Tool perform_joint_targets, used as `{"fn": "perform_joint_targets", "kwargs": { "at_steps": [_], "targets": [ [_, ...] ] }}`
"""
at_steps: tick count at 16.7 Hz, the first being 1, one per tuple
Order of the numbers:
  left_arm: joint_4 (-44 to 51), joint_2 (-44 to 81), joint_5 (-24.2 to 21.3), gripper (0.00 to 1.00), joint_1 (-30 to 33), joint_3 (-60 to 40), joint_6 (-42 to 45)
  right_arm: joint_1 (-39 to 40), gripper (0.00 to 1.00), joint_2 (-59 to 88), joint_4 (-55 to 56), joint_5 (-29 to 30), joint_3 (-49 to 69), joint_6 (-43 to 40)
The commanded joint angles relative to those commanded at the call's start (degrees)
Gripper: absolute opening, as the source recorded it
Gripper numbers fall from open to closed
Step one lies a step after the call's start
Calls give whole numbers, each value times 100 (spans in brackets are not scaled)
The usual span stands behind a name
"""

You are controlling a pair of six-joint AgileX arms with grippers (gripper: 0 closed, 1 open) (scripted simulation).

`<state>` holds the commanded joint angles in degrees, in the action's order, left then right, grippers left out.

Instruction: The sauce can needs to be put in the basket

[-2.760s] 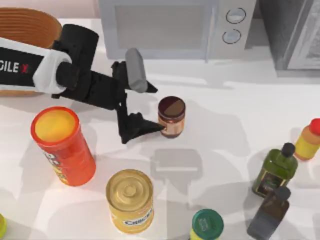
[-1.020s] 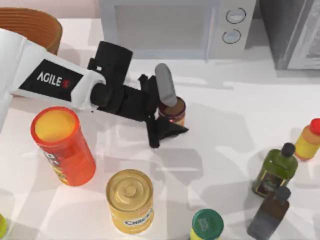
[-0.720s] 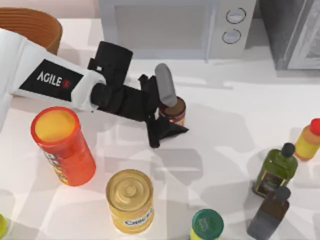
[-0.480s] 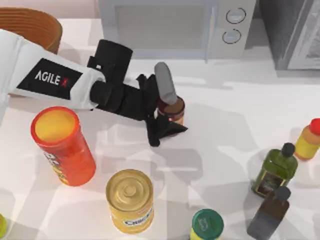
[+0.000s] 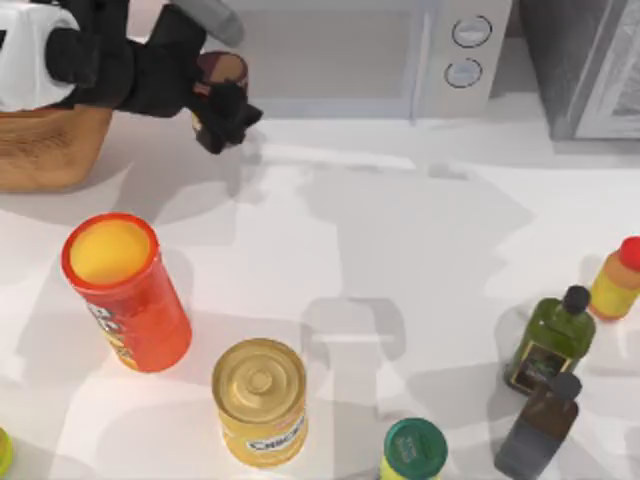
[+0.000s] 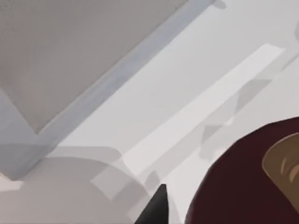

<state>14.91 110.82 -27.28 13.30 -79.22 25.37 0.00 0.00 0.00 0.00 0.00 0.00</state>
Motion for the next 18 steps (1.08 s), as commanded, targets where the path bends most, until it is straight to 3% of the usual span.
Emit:
{"fn": "perform_joint_targets", "kwargs": {
  "at_steps": [5,8,18],
  "targets": [
    [693,-1091,1367,0,-1351,-524,-1332,0,100,0,0,0,0,0],
    [923,-1434,1887,0,-1938,-687,-1838,0,100,0,0,0,0,0],
    [578,-1095,2031,0,-2033,-741,-1955,0,100,0,0,0,0,0]
  ]
}}
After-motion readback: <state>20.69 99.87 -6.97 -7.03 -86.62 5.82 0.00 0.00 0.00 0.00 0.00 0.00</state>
